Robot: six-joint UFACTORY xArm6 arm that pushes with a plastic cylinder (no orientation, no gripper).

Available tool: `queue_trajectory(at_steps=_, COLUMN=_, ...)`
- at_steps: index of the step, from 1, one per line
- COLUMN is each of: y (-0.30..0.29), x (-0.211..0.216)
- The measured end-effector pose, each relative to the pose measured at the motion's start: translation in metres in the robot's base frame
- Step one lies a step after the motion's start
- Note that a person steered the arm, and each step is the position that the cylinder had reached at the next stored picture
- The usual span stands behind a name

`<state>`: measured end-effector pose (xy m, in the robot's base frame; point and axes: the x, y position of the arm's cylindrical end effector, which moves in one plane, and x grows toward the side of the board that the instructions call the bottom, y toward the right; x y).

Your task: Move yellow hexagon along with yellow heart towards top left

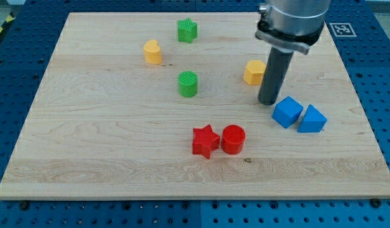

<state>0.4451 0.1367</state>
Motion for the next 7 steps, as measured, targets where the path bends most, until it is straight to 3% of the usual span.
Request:
queue_trajectory(at_steps=3, y=0.006, x=-0.061)
queue_trajectory(at_steps=7, y=0.001, x=-0.055)
